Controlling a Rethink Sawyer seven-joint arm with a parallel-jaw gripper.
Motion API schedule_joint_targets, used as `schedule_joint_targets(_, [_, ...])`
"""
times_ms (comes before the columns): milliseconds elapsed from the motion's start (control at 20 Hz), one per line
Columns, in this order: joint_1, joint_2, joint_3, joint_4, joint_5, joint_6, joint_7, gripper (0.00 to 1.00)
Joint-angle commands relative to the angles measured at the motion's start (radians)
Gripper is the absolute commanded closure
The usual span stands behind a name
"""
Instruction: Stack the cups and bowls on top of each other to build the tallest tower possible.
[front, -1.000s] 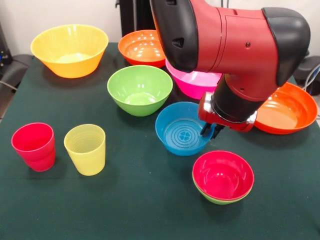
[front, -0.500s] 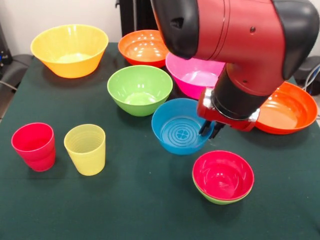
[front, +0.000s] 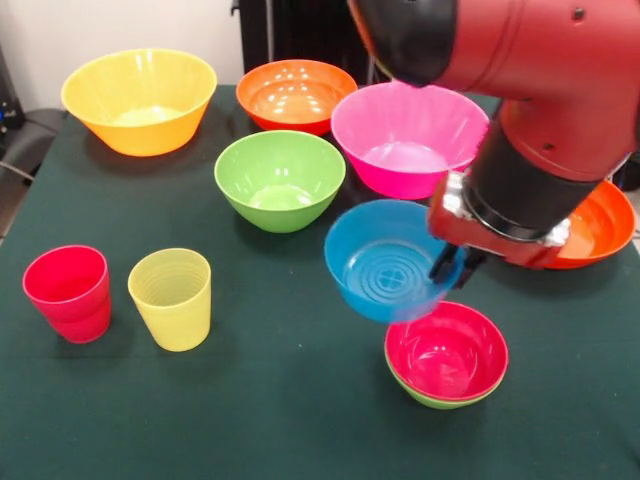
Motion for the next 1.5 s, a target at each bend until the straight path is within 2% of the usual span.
schedule_joint_targets(50, [0.039, 0.101, 0.045, -0.189, 0.003, 0.115, 0.175, 1.00])
schedule_joint_targets(400, [0.051, 0.177, 0.043, -0.326, 0.007, 0.152, 0.192, 1.00])
schedule_joint_targets(600, [0.059, 0.208, 0.047, -0.350, 0.014, 0.142, 0.226, 1.00])
schedule_joint_targets(1000, [0.069, 0.227, 0.027, -0.311, 0.010, 0.043, 0.257, 1.00])
schedule_joint_targets(1500, [0.076, 0.255, 0.026, -0.310, 0.011, -0.011, 0.294, 1.00])
